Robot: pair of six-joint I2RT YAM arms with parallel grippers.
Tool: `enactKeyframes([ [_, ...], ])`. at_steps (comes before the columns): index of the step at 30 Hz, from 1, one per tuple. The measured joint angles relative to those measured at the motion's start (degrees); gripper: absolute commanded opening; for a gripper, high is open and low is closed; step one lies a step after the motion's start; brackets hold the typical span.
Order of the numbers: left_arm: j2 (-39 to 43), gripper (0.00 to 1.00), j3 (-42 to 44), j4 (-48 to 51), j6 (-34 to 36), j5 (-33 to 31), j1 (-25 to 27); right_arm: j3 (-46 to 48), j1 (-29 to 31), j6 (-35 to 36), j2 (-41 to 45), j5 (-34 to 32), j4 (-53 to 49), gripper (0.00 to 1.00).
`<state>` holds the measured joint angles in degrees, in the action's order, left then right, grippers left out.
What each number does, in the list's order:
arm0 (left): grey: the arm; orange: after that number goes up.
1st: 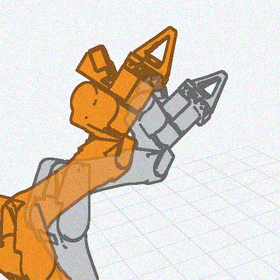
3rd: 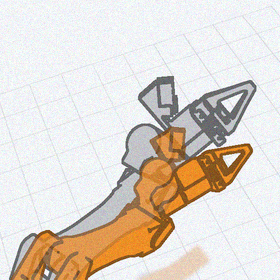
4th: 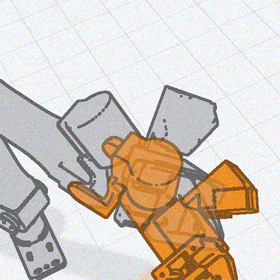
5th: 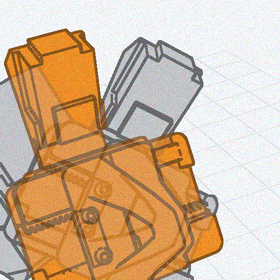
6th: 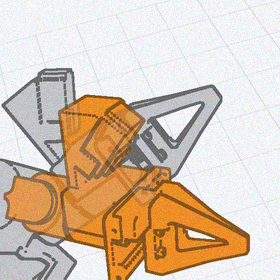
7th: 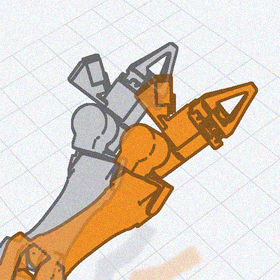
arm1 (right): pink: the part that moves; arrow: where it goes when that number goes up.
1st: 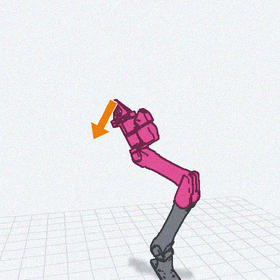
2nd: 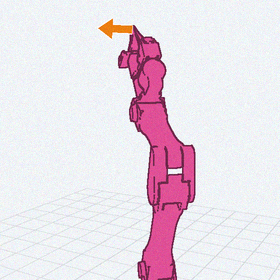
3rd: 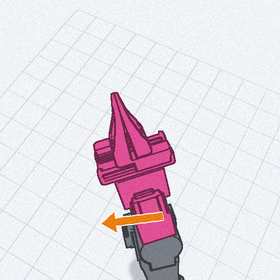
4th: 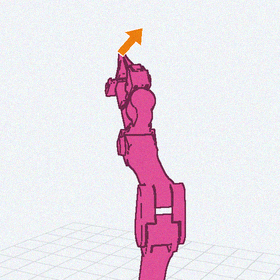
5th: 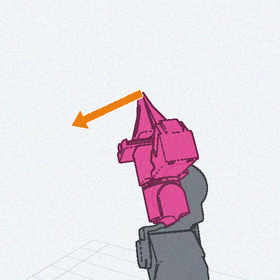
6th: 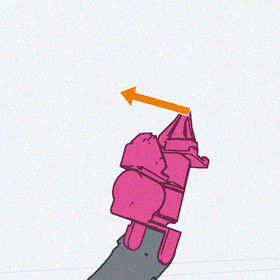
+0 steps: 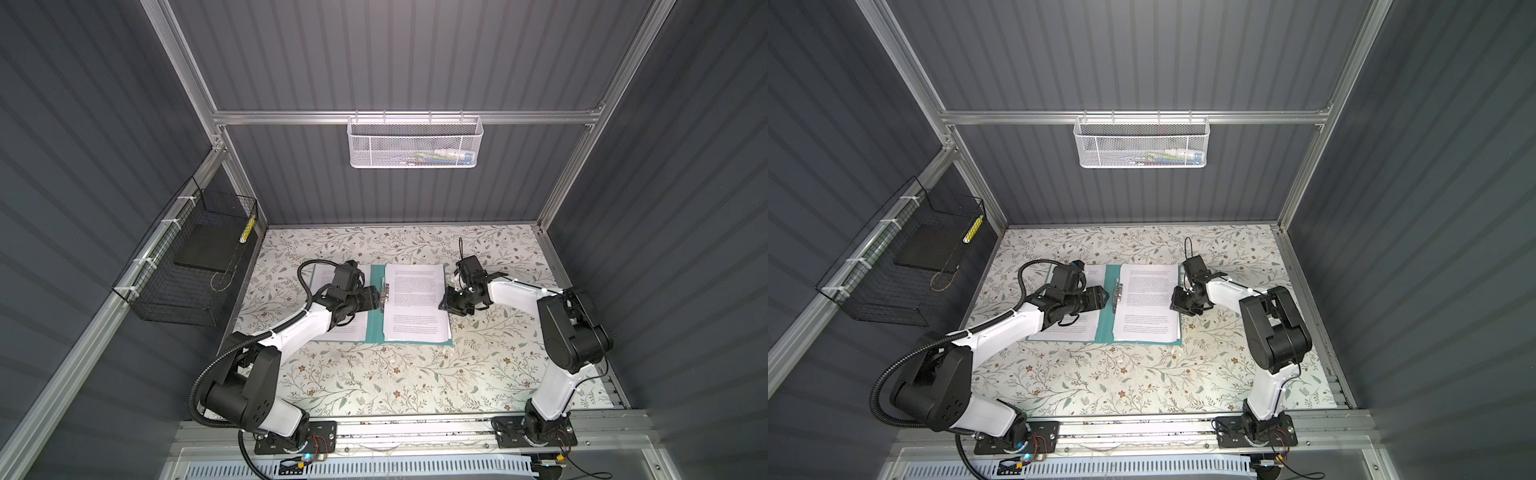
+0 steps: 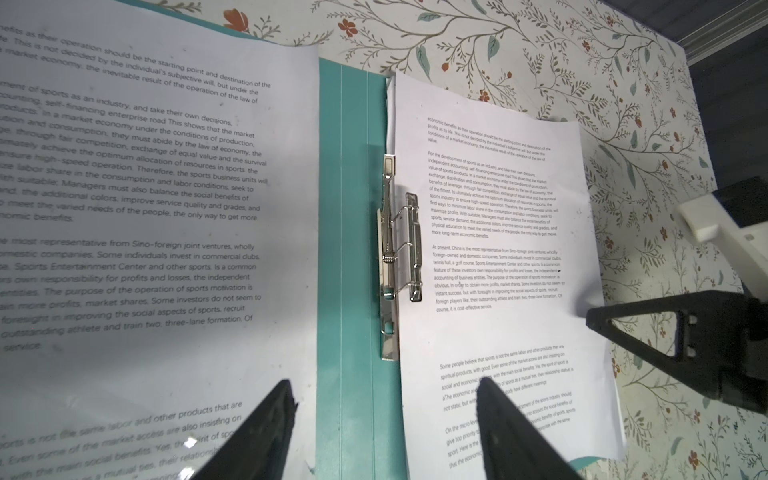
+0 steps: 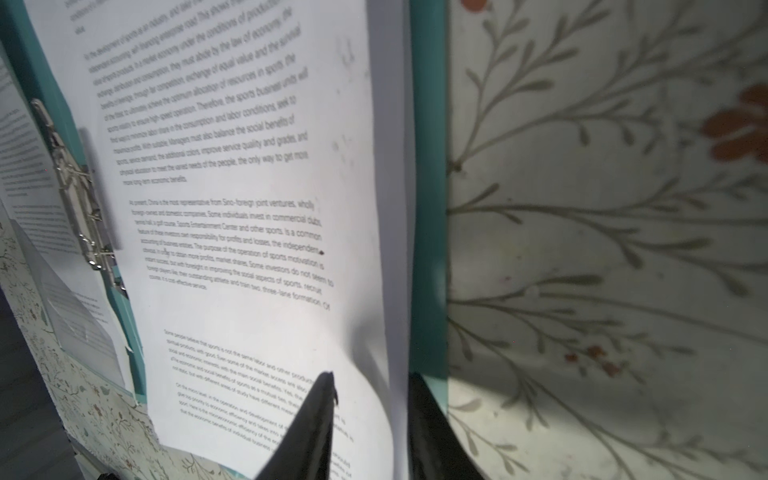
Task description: Put the files into the folder
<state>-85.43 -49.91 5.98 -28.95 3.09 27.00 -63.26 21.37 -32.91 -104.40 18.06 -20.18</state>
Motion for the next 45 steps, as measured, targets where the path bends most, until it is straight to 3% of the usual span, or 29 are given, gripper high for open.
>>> enactKeyframes([
  [15,-0.85,0.7,0.0,-0.9,0.0,0.35,0.0,-0.63,0.0,1.05,0.11,-0.11,-2.64,0.41],
  [23,-1.05,0.71,-0.02,-0.92,0.28,0.5,0.0,-0.63,-0.07,1.79,1.64,-3.13,-5.75,0.54],
  [32,-8.07,0.7,-5.33,-1.79,3.43,0.61,-0.11,-6.64,0.2,1.62,9.75,-5.95,-9.2,0.49],
  [37,-14.8,0.68,-10.27,-5.77,5.29,3.98,-1.36,-9.84,0.44,0.57,9.07,-2.73,-6.84,0.45],
  [45,-24.13,0.67,-13.29,-15.43,5.4,15.08,-6.58,-9.75,0.44,-0.72,8.76,1.49,-5.6,0.47],
])
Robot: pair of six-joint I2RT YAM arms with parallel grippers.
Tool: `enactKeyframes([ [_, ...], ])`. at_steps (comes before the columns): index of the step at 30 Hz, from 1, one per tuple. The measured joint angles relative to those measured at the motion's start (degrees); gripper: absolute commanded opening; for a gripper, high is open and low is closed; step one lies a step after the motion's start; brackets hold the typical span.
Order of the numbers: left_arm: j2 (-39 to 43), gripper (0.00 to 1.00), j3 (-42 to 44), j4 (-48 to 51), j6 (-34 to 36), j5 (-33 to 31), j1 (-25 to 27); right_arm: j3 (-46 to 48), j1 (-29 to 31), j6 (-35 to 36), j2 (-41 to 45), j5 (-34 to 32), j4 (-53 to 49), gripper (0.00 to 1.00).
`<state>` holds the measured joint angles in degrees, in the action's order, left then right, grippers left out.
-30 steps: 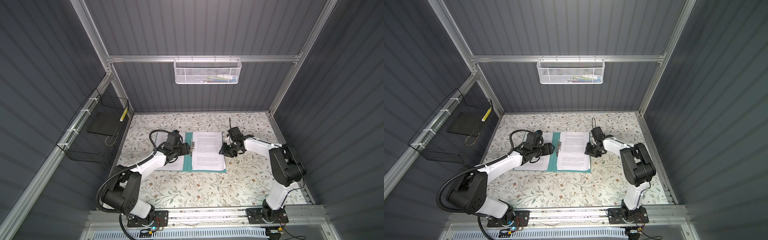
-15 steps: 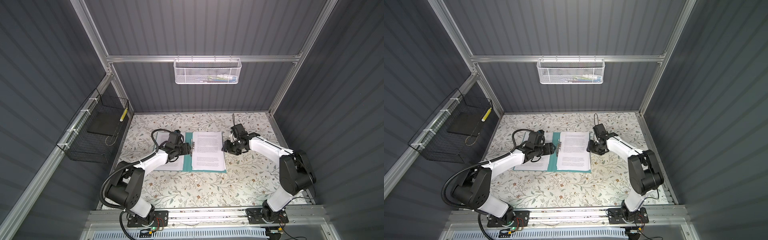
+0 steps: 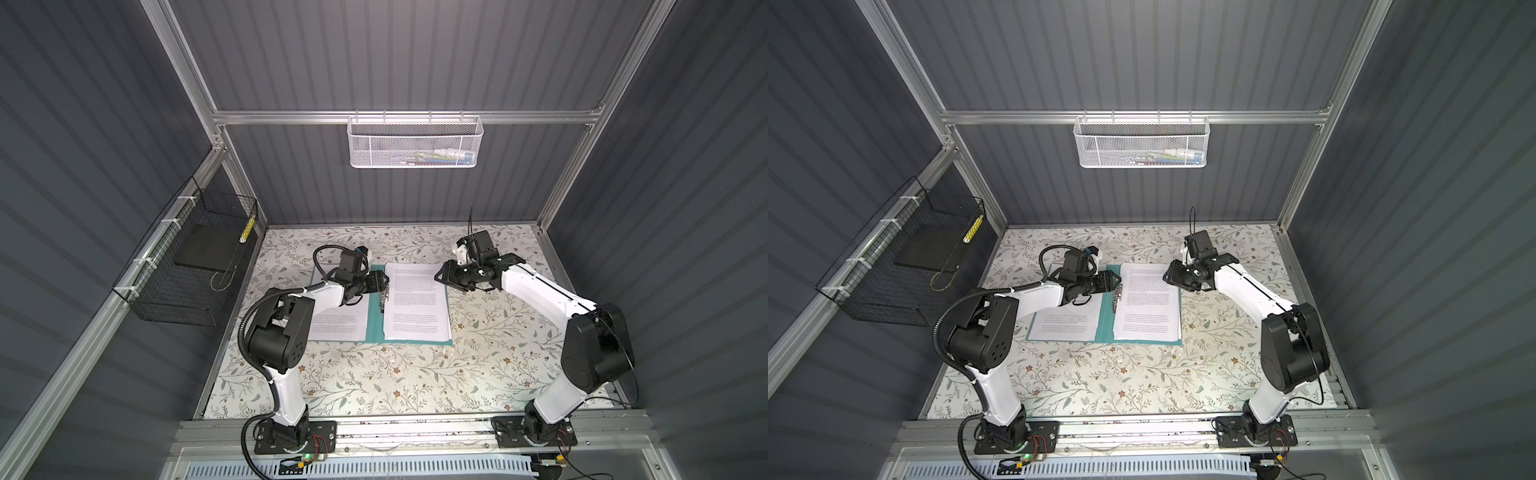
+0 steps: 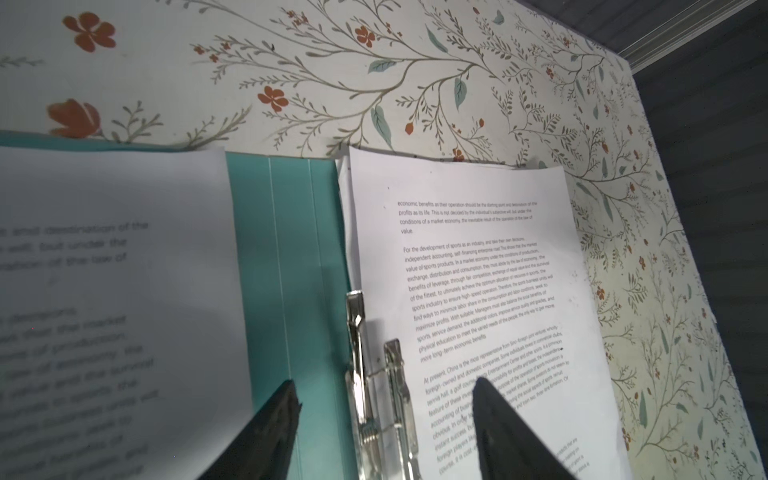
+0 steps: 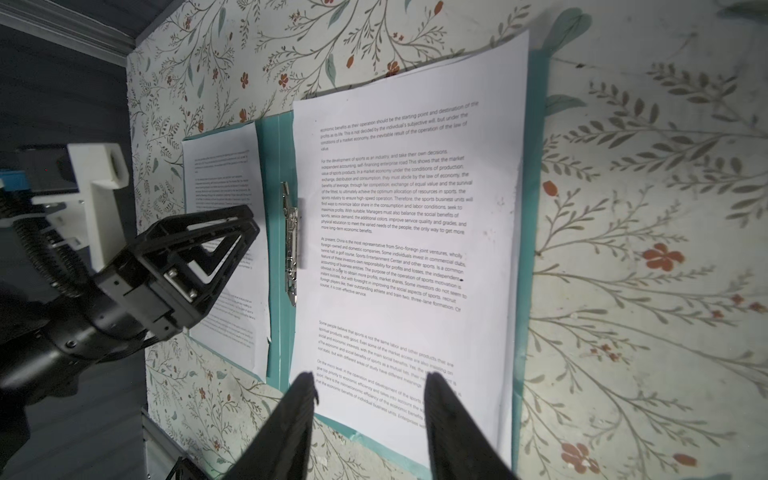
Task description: Put the files into the folder
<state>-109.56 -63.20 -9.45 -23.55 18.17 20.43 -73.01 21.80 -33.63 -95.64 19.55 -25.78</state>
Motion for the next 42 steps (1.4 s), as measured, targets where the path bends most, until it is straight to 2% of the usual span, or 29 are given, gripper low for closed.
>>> enactKeyframes([
  [5,-4.42,0.65,-1.88,-4.24,-0.98,5.97,-1.79,0.66,0.0,0.0,-0.02,1.29,0.55,0.47],
  [11,-7.96,0.61,-3.41,-7.39,-2.43,10.29,-1.77,1.25,0.0,0.0,-0.09,2.12,0.9,0.47],
  [31,-9.09,0.5,-4.09,-10.47,-4.28,14.1,-1.77,2.54,-0.81,0.07,-1.53,4.24,2.23,0.48],
  [42,-9.09,0.47,-1.55,-14.73,-6.08,16.04,-1.77,2.6,-1.09,0.07,-2.49,5.46,2.38,0.48],
])
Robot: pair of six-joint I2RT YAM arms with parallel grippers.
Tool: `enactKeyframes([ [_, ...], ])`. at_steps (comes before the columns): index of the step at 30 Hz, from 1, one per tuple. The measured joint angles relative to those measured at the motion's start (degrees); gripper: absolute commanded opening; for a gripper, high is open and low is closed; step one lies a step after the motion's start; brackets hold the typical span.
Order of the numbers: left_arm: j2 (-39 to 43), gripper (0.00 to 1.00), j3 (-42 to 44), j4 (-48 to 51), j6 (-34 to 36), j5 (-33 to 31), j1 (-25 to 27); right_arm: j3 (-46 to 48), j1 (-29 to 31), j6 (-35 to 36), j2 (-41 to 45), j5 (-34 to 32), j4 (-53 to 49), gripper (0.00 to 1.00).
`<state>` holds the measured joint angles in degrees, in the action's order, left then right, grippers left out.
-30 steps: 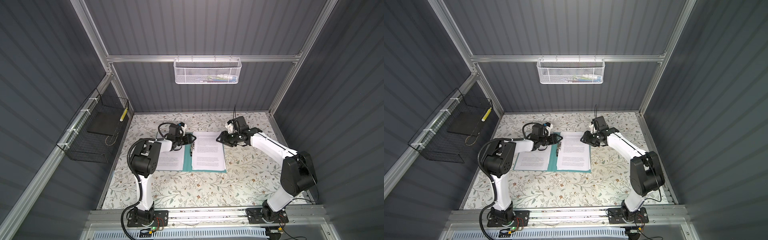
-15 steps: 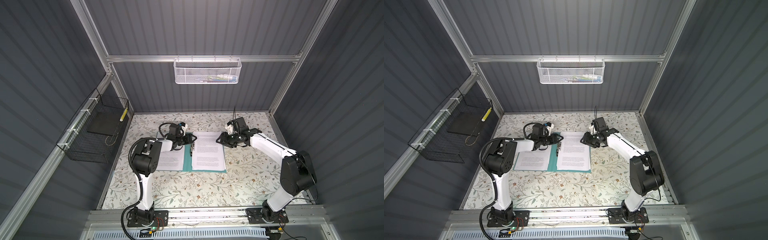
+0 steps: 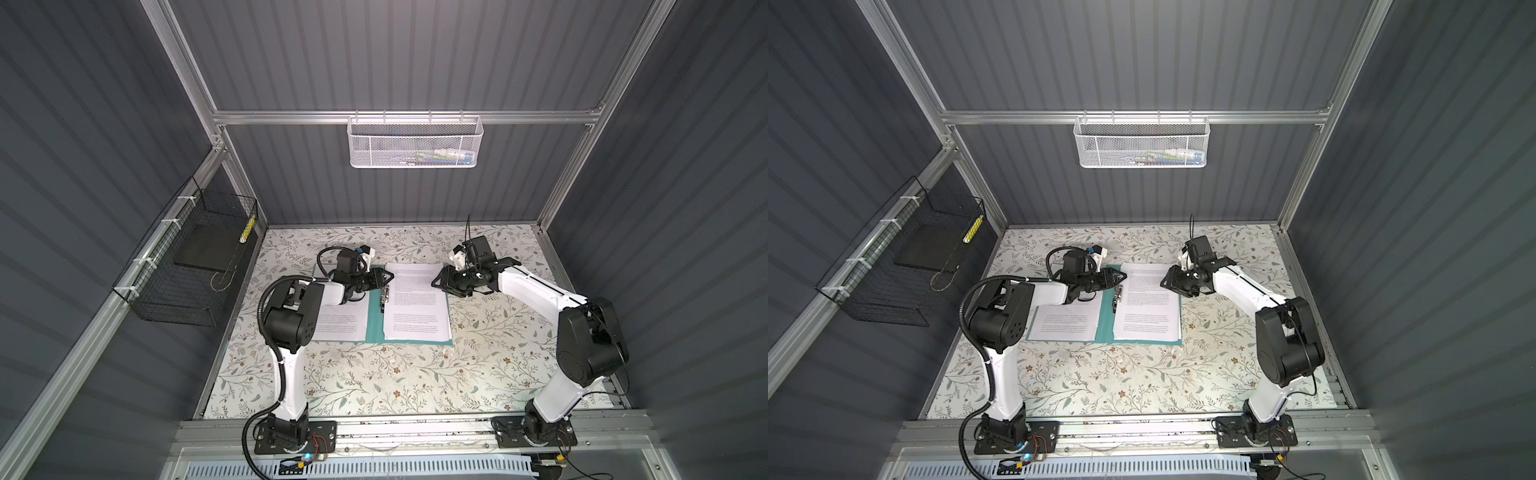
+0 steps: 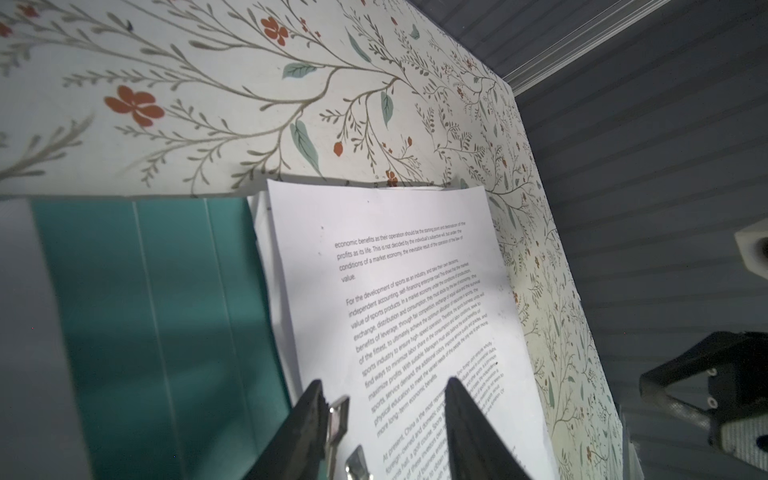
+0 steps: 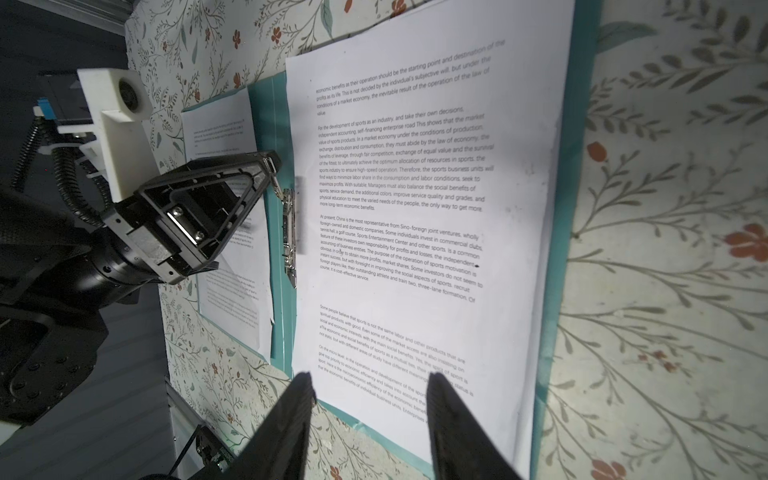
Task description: Put the files into the folder
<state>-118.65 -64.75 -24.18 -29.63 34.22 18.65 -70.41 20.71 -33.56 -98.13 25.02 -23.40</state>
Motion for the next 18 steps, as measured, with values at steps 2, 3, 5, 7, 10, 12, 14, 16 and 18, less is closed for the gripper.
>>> enactKeyframes([
  [2,0.02,0.47,0.63,-0.66,-0.04,0.15,0.0,0.0,0.0,0.0,0.0,0.24,0.04,0.48],
  [3,0.11,0.47,1.11,-1.03,-0.11,0.15,0.0,0.0,0.0,0.0,0.0,0.31,0.04,0.48],
  [5,0.5,0.47,2.4,-1.46,-0.2,0.15,0.0,0.02,0.0,0.0,0.0,0.37,0.09,0.48],
  [7,1.38,0.48,3.98,-1.81,-0.28,0.15,0.0,0.04,0.0,0.04,0.0,0.55,0.15,0.48],
  [10,3.52,0.48,6.6,-2.58,-0.92,0.15,0.0,0.72,0.0,0.04,0.0,0.68,0.79,0.48],
  [12,4.9,0.48,7.93,-3.56,-1.4,0.13,0.07,1.51,0.0,0.0,0.0,0.79,0.94,0.48],
  [14,6.25,0.48,9.31,-4.94,-1.88,0.11,0.2,2.58,0.0,-0.09,0.0,1.03,1.75,0.48],
  [16,7.45,0.48,10.49,-5.66,-2.25,0.11,0.55,3.67,0.0,-0.28,0.0,1.4,2.62,0.48],
  [18,8.26,0.48,11.17,-6.19,-2.4,0.09,1.05,4.37,0.0,-0.46,0.0,1.66,2.91,0.48],
])
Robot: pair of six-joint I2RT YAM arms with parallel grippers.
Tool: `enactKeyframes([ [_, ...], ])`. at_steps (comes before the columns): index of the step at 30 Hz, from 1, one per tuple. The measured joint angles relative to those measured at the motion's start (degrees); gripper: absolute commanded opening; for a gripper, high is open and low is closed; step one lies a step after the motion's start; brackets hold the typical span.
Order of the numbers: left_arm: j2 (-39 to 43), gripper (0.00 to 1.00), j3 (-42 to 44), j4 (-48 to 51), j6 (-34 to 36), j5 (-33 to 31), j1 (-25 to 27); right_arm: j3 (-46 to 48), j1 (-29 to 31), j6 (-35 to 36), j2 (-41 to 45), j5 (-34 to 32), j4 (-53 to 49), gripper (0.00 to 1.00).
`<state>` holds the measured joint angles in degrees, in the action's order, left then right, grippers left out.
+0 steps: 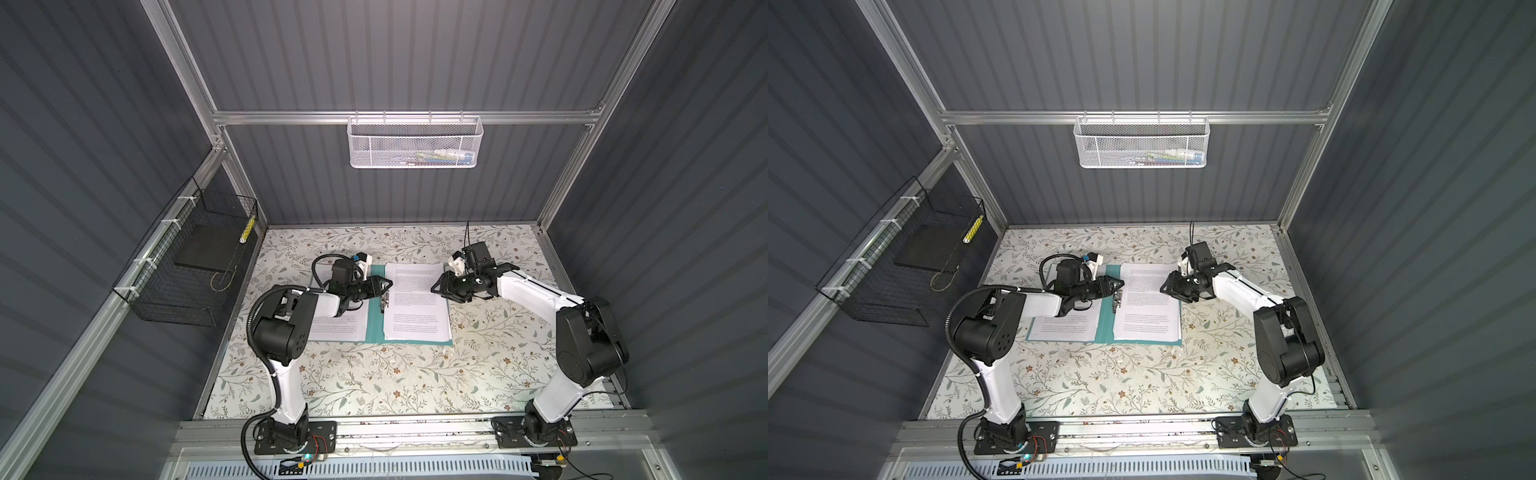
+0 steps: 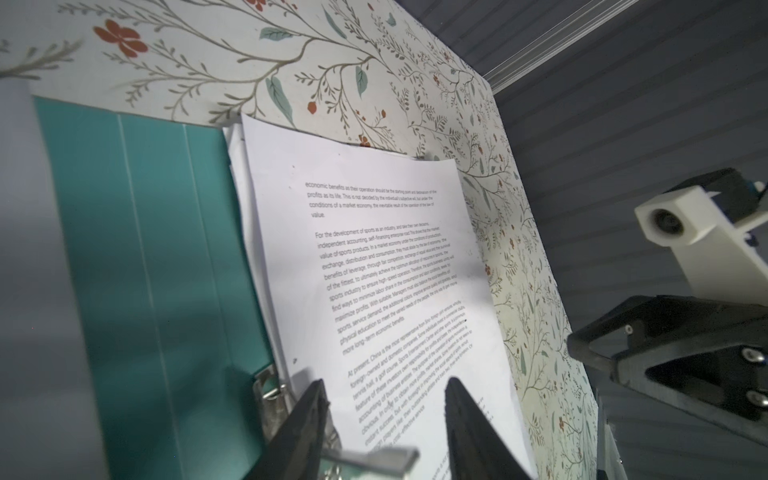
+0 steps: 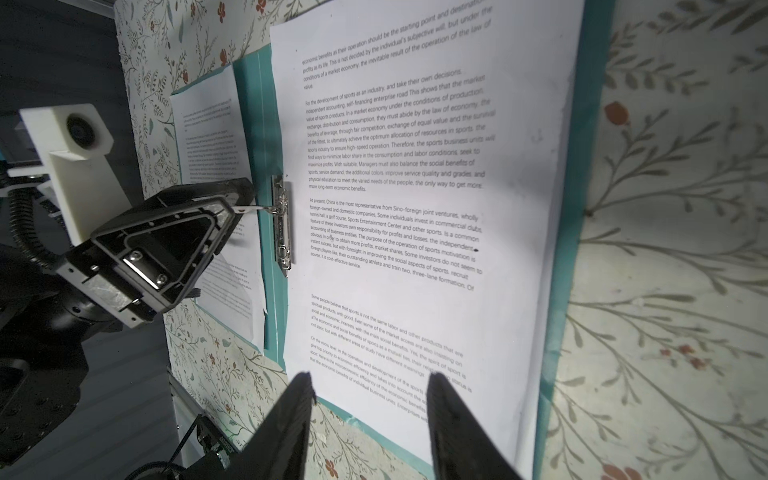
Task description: Put the files into the folder
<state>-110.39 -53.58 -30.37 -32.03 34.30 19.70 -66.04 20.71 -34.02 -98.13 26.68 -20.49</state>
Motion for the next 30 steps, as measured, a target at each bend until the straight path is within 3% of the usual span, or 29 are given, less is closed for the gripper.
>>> enactKeyframes([
  [7,4.09,0.49,4.9,-0.81,-0.22,-1.22,1.49,1.27,0.09,-0.72,0.2,0.44,1.27,0.47],
  [12,10.69,0.51,9.55,-0.02,-1.16,-3.61,1.7,4.22,1.18,-5.07,1.75,1.29,4.63,0.41],
  [21,33.44,0.53,9.68,18.43,-1.14,-14.78,1.75,4.72,7.96,-18.62,2.86,1.64,12.37,0.34],
  [27,36.79,0.53,9.62,28.94,1.86,-18.71,1.73,-1.36,11.96,-27.39,-2.69,2.45,17.31,0.34],
  [30,36.92,0.47,12.04,30.97,2.69,-19.37,1.57,-3.69,13.2,-30.75,-6.71,3.23,19.3,0.32],
])
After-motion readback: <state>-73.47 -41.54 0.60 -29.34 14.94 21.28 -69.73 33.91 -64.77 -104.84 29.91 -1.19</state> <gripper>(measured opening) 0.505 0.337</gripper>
